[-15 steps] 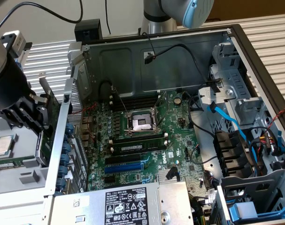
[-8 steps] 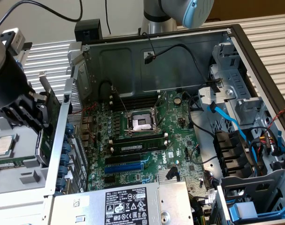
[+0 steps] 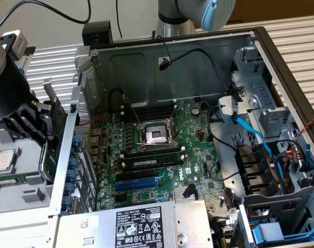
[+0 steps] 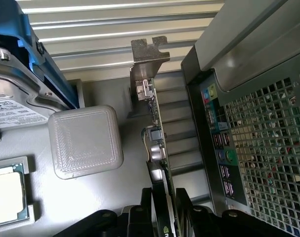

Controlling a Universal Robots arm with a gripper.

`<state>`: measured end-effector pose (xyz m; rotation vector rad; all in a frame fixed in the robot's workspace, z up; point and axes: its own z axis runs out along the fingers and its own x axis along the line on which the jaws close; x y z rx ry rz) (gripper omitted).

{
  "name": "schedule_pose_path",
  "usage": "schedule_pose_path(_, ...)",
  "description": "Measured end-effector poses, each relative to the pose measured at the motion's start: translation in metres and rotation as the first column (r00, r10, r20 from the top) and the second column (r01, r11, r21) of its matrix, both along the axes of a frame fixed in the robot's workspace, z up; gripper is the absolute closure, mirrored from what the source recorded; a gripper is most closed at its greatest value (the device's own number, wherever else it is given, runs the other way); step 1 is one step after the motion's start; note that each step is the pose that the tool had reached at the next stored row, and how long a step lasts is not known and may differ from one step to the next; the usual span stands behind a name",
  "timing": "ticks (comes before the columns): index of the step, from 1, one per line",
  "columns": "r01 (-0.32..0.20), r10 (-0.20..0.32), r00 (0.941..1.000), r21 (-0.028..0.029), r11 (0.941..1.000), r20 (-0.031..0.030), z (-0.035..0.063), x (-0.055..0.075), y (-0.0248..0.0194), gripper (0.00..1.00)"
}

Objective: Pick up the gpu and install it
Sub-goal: 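Pick up the gpu and move the gpu toward the slot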

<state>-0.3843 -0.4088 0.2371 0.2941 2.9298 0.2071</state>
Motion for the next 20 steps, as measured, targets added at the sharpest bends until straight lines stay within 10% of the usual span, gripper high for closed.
schedule_pose_path(20,0.0,0.0,1.0,0.0014,1.0,-0.001,0.0044,0.0001,0.0002,0.71)
